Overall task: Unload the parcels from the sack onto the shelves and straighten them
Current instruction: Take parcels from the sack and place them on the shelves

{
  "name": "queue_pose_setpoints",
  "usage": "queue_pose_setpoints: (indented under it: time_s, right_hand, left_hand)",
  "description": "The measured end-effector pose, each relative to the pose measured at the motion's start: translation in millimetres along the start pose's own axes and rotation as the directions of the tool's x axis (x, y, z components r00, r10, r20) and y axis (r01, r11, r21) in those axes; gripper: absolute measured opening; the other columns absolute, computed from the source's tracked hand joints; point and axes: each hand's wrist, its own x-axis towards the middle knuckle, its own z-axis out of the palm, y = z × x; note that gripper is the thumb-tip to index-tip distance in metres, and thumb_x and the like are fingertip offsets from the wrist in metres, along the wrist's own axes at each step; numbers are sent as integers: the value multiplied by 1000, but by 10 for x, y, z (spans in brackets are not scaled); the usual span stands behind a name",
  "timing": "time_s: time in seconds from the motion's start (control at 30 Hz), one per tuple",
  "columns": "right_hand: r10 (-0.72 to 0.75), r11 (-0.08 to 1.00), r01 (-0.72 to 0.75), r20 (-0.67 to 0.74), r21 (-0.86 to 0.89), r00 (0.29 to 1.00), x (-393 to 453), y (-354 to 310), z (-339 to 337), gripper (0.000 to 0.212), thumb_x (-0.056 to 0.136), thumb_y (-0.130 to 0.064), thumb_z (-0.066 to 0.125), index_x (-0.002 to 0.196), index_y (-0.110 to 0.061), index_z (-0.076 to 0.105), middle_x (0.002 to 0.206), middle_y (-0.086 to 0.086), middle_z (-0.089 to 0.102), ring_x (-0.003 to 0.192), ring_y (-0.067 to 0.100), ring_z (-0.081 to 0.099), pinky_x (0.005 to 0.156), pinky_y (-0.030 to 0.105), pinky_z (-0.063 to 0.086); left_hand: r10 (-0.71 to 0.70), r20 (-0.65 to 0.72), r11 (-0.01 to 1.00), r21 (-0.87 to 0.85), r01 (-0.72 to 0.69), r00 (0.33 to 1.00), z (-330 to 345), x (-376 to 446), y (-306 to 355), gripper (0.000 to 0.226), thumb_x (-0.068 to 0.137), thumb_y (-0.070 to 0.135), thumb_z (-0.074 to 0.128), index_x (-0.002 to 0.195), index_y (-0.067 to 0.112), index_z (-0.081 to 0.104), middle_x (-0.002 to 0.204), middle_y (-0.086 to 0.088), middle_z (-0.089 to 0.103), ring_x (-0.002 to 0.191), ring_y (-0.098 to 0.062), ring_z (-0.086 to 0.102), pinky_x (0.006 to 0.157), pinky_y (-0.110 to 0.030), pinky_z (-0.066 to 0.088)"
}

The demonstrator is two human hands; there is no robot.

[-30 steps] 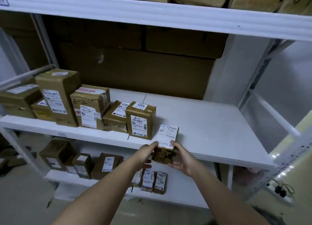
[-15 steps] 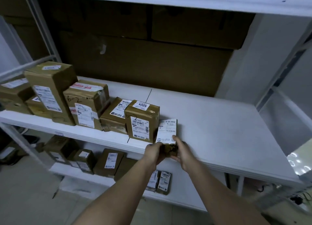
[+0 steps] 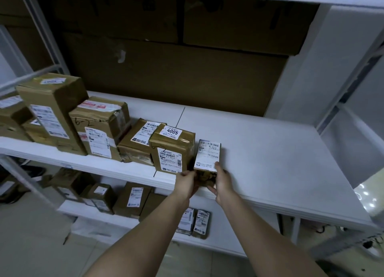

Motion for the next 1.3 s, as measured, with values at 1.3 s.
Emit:
queue_pose_setpoints:
  time_s: [1.3]
  right_hand:
    - [-32, 975, 15, -75, -221, 997, -779, 64, -960, 21, 98, -18, 47, 113, -7, 56, 112, 17, 64, 77, 21, 56, 59, 23, 38]
  left_hand:
    - [-93, 227, 903, 429, -14, 969, 167, -497, -364, 13, 99, 18, 43, 104, 9, 52, 102, -9, 58, 83, -19, 56, 73, -29, 40]
